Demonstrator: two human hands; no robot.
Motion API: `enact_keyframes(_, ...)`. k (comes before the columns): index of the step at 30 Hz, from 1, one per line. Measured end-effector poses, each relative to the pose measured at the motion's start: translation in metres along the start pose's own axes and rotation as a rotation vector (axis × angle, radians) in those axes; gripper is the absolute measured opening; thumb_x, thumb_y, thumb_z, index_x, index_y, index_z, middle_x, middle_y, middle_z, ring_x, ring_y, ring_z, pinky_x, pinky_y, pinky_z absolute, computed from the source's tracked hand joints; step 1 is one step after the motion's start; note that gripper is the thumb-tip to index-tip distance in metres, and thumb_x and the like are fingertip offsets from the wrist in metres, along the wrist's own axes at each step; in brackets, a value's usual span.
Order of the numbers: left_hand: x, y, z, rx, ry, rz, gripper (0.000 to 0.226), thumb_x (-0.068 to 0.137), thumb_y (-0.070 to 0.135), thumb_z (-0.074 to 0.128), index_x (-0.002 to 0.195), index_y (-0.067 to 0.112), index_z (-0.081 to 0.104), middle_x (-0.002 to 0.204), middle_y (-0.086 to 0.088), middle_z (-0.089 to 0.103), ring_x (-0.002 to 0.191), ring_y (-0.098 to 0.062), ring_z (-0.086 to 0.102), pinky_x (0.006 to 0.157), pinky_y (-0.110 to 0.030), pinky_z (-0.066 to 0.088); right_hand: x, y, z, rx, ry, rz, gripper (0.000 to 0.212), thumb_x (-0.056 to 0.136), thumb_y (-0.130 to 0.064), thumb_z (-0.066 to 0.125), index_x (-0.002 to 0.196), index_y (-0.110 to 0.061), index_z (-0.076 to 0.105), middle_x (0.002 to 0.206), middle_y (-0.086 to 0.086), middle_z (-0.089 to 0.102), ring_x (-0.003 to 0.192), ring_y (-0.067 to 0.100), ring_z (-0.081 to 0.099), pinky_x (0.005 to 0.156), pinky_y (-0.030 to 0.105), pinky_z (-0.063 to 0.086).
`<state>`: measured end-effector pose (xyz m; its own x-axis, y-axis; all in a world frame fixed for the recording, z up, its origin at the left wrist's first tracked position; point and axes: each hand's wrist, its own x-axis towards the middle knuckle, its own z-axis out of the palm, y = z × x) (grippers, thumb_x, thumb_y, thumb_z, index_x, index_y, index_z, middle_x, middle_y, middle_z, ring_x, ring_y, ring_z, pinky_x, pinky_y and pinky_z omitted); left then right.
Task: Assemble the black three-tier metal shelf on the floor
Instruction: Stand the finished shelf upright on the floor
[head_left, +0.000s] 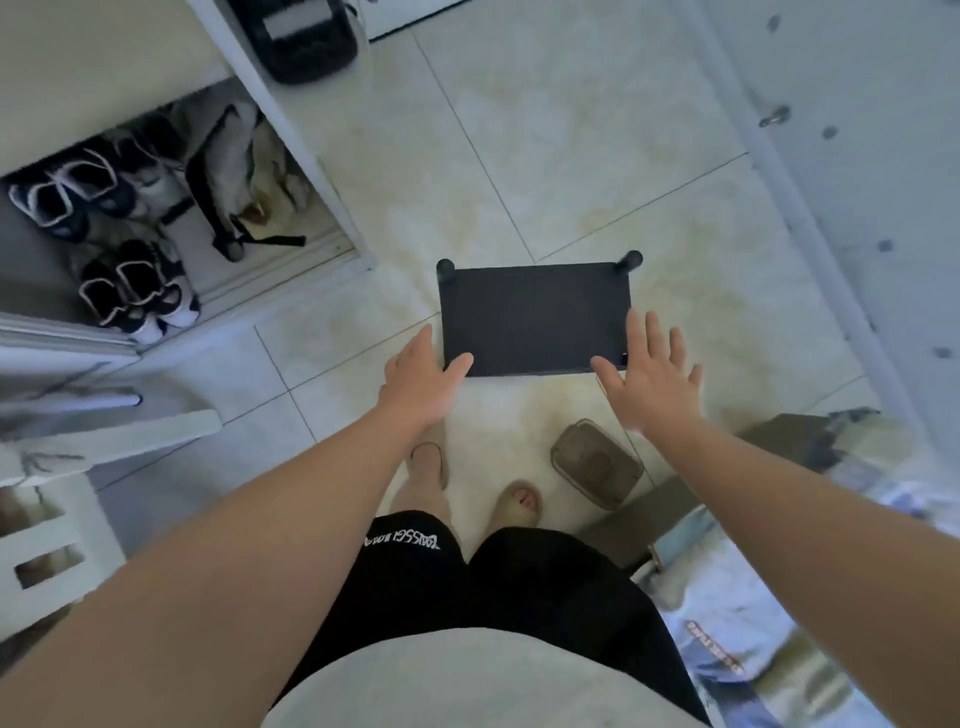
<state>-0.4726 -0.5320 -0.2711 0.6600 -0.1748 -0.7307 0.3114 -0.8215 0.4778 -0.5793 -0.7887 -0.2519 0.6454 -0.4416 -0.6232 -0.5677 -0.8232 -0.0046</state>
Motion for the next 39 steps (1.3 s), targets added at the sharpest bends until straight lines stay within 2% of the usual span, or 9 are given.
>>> enact_keyframes(4,0.040,0.011,-0.008,-0.066,-0.095,-0.041,0.062,0.093,0.053,0.051,0.145,0.025,0.034,0.142,-0.002,0.052,0.125,-0.029,0.053,0.103,-0.045,0.045,0.023,-0.003,-0.003,0.043,-0.090,0.124,0.075,0.102,-0.064,0.021,0.160,-0.029,-0.011,0.170,-0.005,-0.009,0.157,0.029,-0.005,0.122,0.060,0.017)
enact_keyframes(7,0.065,0.013,-0.007,-0.121,-0.154,-0.108,0.070,0.090,0.055,0.053,0.149,0.027,0.027,0.129,0.000,0.061,0.091,-0.018,0.070,0.098,-0.045,0.051,0.044,-0.005,-0.003,0.101,-0.115,0.200,0.077,0.103,-0.063,0.024,0.161,-0.027,-0.009,0.171,-0.004,-0.007,0.157,0.029,-0.003,0.121,0.059,0.018)
enact_keyframes(12,0.098,0.013,0.003,-0.244,-0.212,-0.203,0.079,0.089,0.052,0.059,0.154,0.024,0.024,0.143,0.001,0.052,0.116,-0.024,0.058,0.101,-0.046,0.050,0.092,0.000,0.003,0.267,-0.152,0.288,0.083,0.103,-0.057,0.037,0.162,-0.016,-0.006,0.171,-0.001,-0.001,0.157,0.029,0.004,0.122,0.053,0.019)
enact_keyframes(17,0.107,0.022,0.008,-0.364,-0.166,-0.259,0.063,0.088,0.046,0.065,0.141,0.020,0.041,0.130,0.004,0.059,0.115,-0.021,0.058,0.085,-0.034,0.049,0.132,0.006,0.006,0.646,-0.255,0.313,0.062,0.097,-0.041,0.060,0.145,-0.011,0.033,0.136,0.011,0.052,0.114,0.035,0.055,0.091,0.045,0.048)
enact_keyframes(23,0.106,0.065,0.010,-0.431,-0.037,-0.277,0.059,0.092,0.038,0.068,0.142,0.021,0.041,0.130,0.003,0.058,0.118,-0.025,0.058,0.100,-0.049,0.052,0.149,0.023,-0.022,0.953,-0.269,0.330,0.054,0.094,-0.033,0.065,0.140,-0.016,0.043,0.115,0.005,0.059,0.105,0.030,0.062,0.094,0.052,0.055)
enact_keyframes(29,0.114,0.155,-0.012,-0.476,0.067,-0.154,0.056,0.092,0.039,0.069,0.140,0.020,0.046,0.129,0.002,0.059,0.111,-0.022,0.061,0.096,-0.045,0.055,0.157,0.051,-0.090,1.034,-0.141,0.253,0.047,0.096,-0.032,0.064,0.138,-0.019,0.046,0.112,-0.003,0.059,0.090,0.011,0.061,0.065,0.028,0.050)
enact_keyframes(34,0.127,0.236,-0.034,-0.471,0.084,-0.031,0.052,0.091,0.043,0.069,0.133,0.019,0.052,0.121,0.003,0.063,0.103,-0.017,0.064,0.084,-0.037,0.057,0.168,0.076,-0.165,1.100,-0.065,0.226,0.037,0.096,-0.034,0.064,0.128,-0.024,0.047,0.114,-0.004,0.060,0.108,0.025,0.063,0.094,0.048,0.056)
enact_keyframes(36,0.137,0.270,-0.043,-0.475,0.078,0.023,0.049,0.090,0.044,0.069,0.131,0.021,0.053,0.117,0.007,0.064,0.099,-0.012,0.064,0.073,-0.030,0.055,0.179,0.083,-0.196,1.123,-0.027,0.216,0.032,0.096,-0.034,0.063,0.122,-0.027,0.046,0.114,-0.004,0.061,0.108,0.025,0.063,0.096,0.050,0.055)
enact_keyframes(39,0.160,0.321,-0.057,-0.479,0.069,0.078,0.050,0.088,0.045,0.070,0.130,0.022,0.053,0.116,0.008,0.064,0.103,-0.016,0.065,0.082,-0.039,0.059,0.203,0.092,-0.239,1.152,0.028,0.209,0.031,0.097,-0.033,0.062,0.123,-0.026,0.046,0.122,0.001,0.062,0.111,0.026,0.063,0.095,0.050,0.056)
